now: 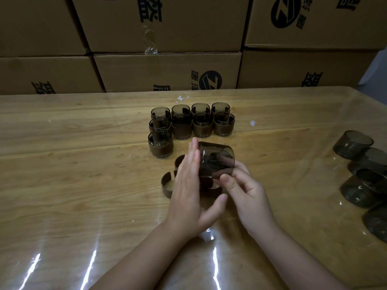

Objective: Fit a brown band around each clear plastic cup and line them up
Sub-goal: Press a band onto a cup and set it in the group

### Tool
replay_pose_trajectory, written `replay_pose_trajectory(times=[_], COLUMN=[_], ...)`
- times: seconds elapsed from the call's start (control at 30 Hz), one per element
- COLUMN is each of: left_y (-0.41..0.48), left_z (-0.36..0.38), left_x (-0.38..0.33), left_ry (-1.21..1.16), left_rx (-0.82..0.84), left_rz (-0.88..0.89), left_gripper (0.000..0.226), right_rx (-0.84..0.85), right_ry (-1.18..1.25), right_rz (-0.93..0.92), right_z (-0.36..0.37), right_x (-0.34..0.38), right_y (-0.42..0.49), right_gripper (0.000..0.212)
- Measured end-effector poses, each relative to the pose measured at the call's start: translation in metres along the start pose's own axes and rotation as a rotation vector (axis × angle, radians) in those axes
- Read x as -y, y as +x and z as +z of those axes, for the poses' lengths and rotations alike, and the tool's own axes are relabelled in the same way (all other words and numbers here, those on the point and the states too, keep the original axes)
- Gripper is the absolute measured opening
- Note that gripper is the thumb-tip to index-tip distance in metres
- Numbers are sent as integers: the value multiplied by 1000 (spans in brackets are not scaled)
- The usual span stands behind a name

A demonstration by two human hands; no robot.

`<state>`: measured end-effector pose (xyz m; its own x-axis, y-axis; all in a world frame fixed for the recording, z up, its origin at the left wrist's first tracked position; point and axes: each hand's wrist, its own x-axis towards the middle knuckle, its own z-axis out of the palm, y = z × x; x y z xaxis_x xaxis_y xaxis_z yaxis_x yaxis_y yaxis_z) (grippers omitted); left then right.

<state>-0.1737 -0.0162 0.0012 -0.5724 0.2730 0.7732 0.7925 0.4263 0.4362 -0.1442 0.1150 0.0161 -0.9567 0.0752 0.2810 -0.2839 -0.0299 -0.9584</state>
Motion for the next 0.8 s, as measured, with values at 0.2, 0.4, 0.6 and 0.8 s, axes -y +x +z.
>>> replay_pose_trajectory(times=[0.2, 0.4, 0.6, 0.8], left_y=[-2, -2, -1, 9], left_z=[2, 3, 0, 0], left_x=[0, 0, 4, 6], left_ry=[13, 67, -2, -223], left_rx=[104, 152, 82, -103], left_rz=[78, 137, -15, -177], left_gripper=[75, 71, 73, 68], right_rx=[-109, -176, -72, 70], right_ry=[125, 336, 212, 19], right_rz=[64, 101, 4, 16], right_z=[-2, -11, -7, 4], right_x=[2, 5, 5, 1], right_y=[2, 9, 5, -3], right_gripper=[20, 33, 18, 20])
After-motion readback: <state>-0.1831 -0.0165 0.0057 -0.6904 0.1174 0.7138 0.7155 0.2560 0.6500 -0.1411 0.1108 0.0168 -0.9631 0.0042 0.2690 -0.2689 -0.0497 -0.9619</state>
